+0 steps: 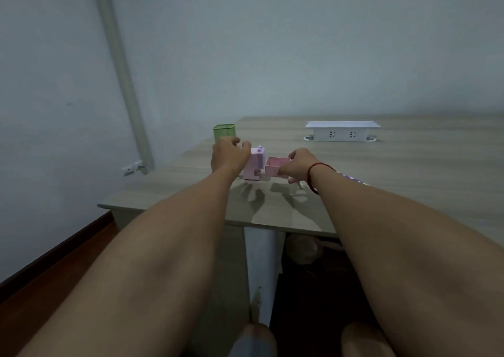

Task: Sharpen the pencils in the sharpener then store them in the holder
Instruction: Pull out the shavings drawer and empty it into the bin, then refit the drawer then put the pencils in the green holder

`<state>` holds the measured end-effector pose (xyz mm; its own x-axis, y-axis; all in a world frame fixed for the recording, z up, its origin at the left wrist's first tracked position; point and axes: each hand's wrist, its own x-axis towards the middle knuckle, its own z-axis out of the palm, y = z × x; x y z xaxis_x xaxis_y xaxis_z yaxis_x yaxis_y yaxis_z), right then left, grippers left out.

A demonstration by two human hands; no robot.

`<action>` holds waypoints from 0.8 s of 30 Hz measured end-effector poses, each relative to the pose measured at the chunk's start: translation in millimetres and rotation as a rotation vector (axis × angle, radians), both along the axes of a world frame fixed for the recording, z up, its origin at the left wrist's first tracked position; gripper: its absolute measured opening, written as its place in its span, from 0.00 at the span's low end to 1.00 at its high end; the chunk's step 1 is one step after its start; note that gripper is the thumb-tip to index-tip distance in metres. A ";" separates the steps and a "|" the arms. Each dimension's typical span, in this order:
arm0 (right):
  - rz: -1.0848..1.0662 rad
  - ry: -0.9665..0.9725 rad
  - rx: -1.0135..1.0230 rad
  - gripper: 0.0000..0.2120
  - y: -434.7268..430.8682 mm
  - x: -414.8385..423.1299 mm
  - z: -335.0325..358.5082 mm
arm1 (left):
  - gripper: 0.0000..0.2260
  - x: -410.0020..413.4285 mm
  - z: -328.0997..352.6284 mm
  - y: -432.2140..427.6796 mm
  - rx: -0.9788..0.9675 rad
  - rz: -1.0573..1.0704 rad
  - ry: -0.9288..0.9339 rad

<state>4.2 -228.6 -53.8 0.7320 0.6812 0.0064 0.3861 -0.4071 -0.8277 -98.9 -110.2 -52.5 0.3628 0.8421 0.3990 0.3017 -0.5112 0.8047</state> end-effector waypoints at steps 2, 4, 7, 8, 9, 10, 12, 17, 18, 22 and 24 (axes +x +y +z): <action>-0.022 -0.019 -0.021 0.25 3.1 11.8 -4.2 | 0.20 14.7 -2.6 4.1 0.028 -0.013 0.088; -0.039 -0.039 -0.046 0.25 8.2 21.5 -6.7 | 0.22 28.6 -9.1 8.8 0.051 -0.045 0.141; -0.059 -0.062 -0.077 0.24 16.9 32.4 -10.3 | 0.21 43.9 -23.2 14.2 0.092 -0.034 0.180; -0.060 -0.065 -0.090 0.24 20.3 35.5 -12.1 | 0.21 47.6 -28.0 16.4 0.114 -0.019 0.191; -0.056 -0.066 -0.102 0.23 23.8 37.8 -13.9 | 0.21 50.4 -31.4 18.2 0.135 -0.001 0.198; -0.048 -0.064 -0.105 0.22 27.4 39.2 -15.7 | 0.22 52.4 -33.3 19.7 0.156 0.023 0.192; -0.037 -0.047 -0.089 0.21 35.1 40.5 -19.0 | 0.21 55.4 -35.2 23.6 0.183 0.058 0.164; -0.012 -0.003 -0.079 0.21 52.0 39.8 -23.3 | 0.21 53.1 -37.1 34.5 0.185 0.048 0.115; -0.007 -0.007 -0.082 0.22 54.2 39.6 -24.1 | 0.20 51.1 -38.0 37.4 0.176 0.051 0.094; 0.015 -0.036 -0.098 0.24 58.0 35.7 -26.2 | 0.20 44.6 -39.0 43.5 0.166 0.060 0.038; 0.023 -0.036 -0.096 0.25 59.2 32.6 -26.9 | 0.20 42.2 -38.0 42.0 0.160 0.062 0.024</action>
